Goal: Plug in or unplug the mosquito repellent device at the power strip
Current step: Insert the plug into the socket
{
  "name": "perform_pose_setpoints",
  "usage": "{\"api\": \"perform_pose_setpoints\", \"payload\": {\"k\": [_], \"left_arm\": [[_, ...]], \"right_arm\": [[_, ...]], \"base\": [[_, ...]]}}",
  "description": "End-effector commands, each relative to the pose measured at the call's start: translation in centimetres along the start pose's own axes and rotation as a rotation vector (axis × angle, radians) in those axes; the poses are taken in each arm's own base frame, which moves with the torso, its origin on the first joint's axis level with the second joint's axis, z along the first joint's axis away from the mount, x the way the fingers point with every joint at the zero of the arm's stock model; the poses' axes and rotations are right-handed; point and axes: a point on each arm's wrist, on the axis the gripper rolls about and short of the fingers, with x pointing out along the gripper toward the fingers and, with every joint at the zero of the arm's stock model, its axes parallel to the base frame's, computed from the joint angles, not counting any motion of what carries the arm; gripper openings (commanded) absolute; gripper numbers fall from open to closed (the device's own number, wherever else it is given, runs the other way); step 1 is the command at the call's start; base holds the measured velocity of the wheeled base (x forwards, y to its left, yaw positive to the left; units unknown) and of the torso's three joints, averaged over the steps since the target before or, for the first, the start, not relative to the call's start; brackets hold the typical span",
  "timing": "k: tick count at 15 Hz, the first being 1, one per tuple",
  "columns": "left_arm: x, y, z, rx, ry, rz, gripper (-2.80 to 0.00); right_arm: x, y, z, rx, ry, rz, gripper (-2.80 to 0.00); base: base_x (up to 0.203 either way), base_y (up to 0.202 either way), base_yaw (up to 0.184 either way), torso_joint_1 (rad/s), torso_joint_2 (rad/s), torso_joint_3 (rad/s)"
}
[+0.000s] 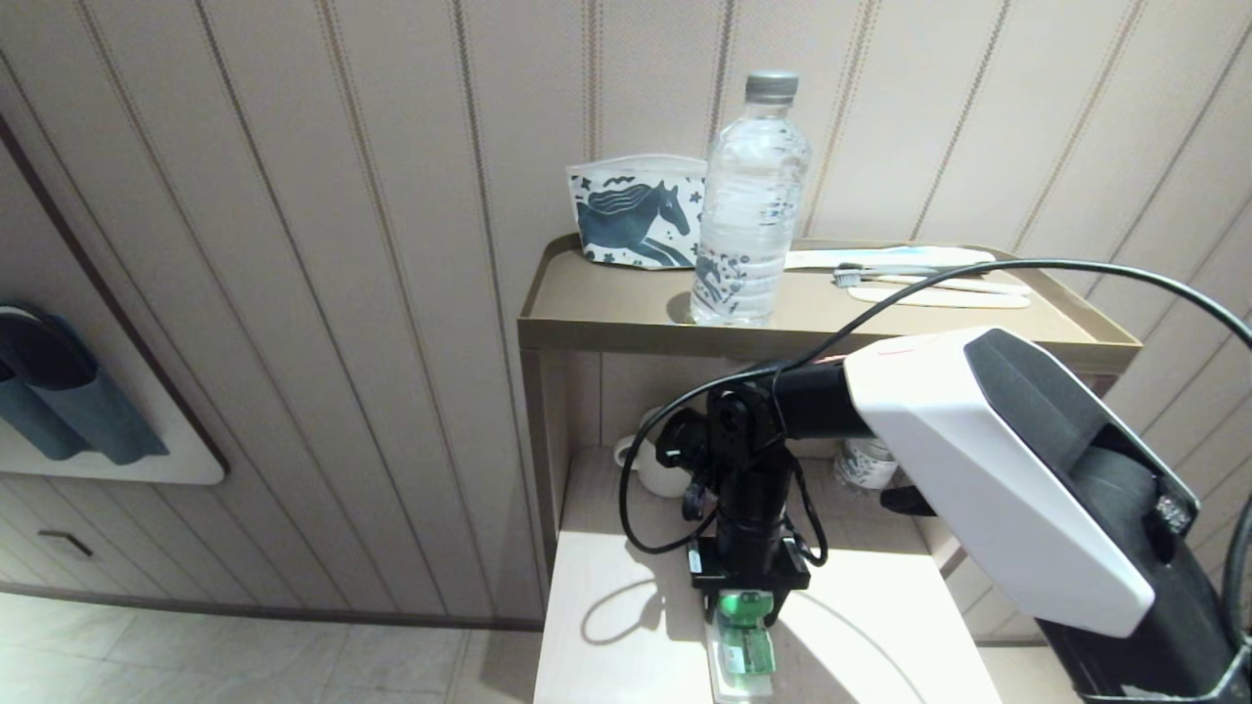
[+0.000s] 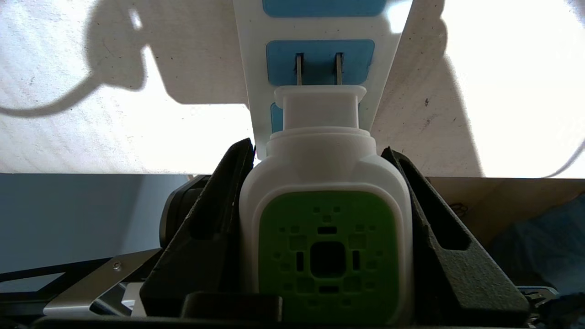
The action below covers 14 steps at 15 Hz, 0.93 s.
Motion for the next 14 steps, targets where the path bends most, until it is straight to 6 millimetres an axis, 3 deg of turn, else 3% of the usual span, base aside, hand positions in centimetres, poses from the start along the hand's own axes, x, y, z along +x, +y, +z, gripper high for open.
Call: {"api": "perform_pose_setpoints", "payload": {"k": [1, 6, 11, 14], "left_arm": [[0.0, 0.0, 0.0, -0.001, 0.001, 0.0, -2.8], [0.0, 0.0, 0.0, -0.001, 0.001, 0.001, -2.8], [0.0, 0.0, 0.0, -0.001, 0.001, 0.0, -2.8], [0.0, 0.0, 0.0, -0.001, 0.0, 0.0, -2.8]], "right_arm": [[0.6, 0.0, -0.1, 0.004, 0.02, -0.011, -2.8], [-0.5, -0.6, -1.3, 0.008, 0.163, 0.027, -2.8], [-3.4, -0.6, -2.2, -0.002, 0.117, 0.061, -2.8], [-4.1, -0.7, -2.4, -0.001, 0.103, 0.069, -2.8]], "base": [[0.0, 0.0, 0.0, 0.0, 0.0, 0.0], [0.0, 0.0, 0.0, 0.0, 0.0, 0.0], [0.0, 0.0, 0.0, 0.0, 0.0, 0.0], [0.0, 0.0, 0.0, 0.0, 0.0, 0.0]]}}
